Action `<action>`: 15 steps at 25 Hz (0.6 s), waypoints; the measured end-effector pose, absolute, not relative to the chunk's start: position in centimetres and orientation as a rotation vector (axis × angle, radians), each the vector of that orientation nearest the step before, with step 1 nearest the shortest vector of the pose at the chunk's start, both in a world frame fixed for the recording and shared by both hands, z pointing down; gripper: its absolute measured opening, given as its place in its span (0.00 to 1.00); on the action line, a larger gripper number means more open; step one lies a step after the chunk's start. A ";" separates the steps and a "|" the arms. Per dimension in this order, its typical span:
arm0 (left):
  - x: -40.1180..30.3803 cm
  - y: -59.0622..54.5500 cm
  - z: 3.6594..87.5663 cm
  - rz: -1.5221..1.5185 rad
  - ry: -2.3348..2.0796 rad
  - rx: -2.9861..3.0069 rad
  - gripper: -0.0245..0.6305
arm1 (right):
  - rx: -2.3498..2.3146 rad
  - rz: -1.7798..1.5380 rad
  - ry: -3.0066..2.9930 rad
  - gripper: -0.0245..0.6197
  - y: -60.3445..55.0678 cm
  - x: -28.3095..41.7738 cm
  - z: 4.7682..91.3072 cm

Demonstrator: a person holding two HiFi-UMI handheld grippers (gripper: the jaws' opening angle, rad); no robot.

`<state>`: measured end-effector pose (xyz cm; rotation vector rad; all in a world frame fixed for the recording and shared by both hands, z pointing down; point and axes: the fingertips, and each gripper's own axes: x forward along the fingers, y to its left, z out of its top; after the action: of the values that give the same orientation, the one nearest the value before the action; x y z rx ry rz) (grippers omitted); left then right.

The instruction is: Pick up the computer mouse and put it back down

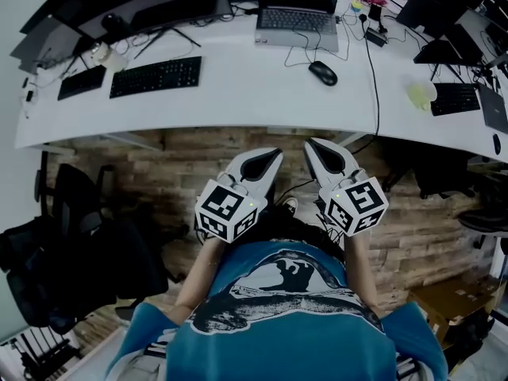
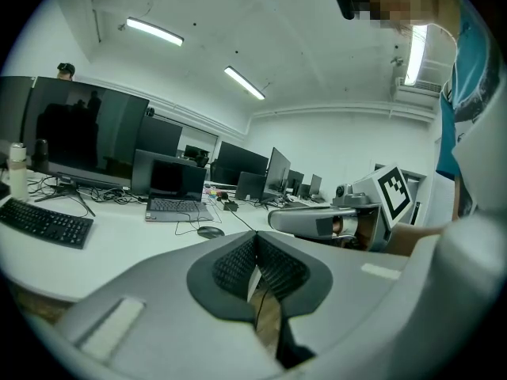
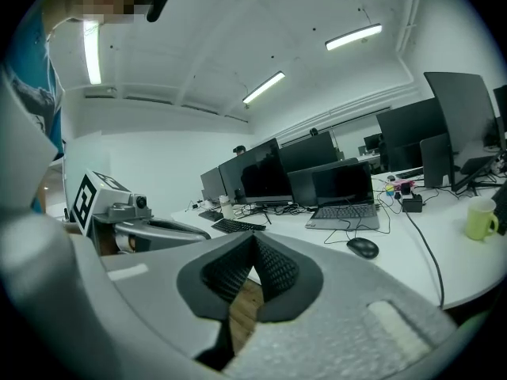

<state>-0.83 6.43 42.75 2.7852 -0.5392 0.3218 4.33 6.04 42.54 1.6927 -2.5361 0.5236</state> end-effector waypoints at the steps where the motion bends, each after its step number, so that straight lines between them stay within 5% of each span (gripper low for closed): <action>1: -0.8 6.6 42.7 0.319 -0.539 2.787 0.06 | 1.688 0.519 -2.535 0.04 6.3 4.3 42.5; 15: 0.2 8.0 42.5 0.306 -0.509 2.812 0.06 | 1.678 0.504 -2.523 0.04 7.6 4.7 42.4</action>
<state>0.22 8.04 42.54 2.8116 -0.5090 0.3059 4.69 7.56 42.40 1.6783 -2.5231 0.5037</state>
